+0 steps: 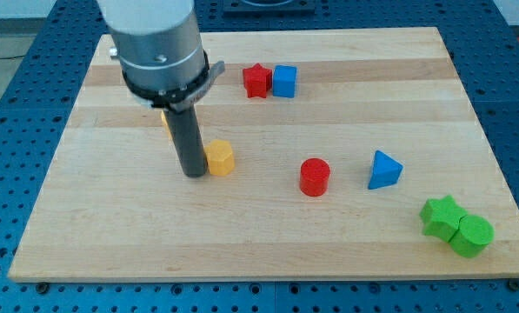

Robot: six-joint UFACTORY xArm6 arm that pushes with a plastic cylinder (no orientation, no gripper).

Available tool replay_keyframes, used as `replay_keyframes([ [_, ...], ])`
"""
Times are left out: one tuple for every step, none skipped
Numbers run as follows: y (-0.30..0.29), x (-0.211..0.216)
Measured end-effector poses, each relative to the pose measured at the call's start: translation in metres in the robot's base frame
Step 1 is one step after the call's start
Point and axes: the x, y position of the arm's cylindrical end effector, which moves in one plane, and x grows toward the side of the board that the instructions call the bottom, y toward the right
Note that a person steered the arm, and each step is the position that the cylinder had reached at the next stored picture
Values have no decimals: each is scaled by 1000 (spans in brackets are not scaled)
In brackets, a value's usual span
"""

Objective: Push yellow hexagon towards top right corner

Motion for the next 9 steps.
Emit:
replay_keyframes([
  [24, -12],
  [71, -12],
  [119, -15],
  [156, -27],
  [197, -34],
  [211, -34],
  [223, -46],
  [248, -63],
  [250, -56],
])
